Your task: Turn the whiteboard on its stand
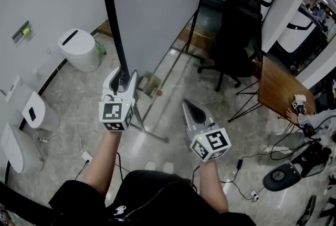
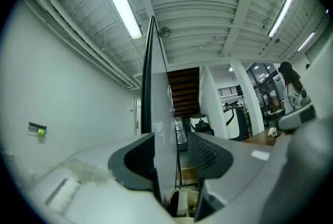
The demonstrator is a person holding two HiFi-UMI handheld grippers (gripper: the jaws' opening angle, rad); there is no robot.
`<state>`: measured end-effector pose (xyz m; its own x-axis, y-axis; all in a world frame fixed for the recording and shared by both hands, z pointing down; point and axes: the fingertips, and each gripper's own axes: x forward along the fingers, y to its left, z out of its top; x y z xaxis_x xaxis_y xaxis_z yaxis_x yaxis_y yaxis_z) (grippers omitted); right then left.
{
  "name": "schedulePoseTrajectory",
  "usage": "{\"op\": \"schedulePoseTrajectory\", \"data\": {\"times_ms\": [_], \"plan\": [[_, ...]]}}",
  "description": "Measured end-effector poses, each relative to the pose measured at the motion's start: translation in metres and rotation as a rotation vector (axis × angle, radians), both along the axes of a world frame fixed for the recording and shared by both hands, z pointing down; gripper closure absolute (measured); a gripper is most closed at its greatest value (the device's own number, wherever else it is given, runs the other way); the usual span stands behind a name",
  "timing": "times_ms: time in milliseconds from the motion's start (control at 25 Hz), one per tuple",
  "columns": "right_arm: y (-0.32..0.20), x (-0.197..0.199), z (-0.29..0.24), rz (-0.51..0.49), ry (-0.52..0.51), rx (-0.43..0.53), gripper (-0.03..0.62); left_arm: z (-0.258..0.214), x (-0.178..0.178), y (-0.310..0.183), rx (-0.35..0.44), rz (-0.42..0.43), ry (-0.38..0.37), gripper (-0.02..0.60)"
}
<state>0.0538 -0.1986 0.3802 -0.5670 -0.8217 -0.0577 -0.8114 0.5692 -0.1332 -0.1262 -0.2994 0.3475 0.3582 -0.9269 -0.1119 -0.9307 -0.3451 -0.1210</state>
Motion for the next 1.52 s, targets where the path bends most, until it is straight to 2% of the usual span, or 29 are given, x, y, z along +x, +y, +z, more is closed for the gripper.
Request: {"op": "schedulePoseTrajectory", "data": {"times_ms": [400, 840, 1520], "plan": [[0.0, 0.022, -0.001, 0.06, 0.015, 0.003, 0.586, 0.01, 0.065, 0.011, -0.039, 0.14, 0.025, 0.49], [0.001, 0.033, 0.005, 0.103, 0.024, -0.013, 0.586, 0.033, 0.085, 0.017, -0.09, 0.195, 0.024, 0.576], [-0.005, 0.036, 0.01, 0.127, 0.057, -0.024, 0.586, 0.041, 0.097, 0.028, -0.13, 0.231, 0.035, 0.578]]}}
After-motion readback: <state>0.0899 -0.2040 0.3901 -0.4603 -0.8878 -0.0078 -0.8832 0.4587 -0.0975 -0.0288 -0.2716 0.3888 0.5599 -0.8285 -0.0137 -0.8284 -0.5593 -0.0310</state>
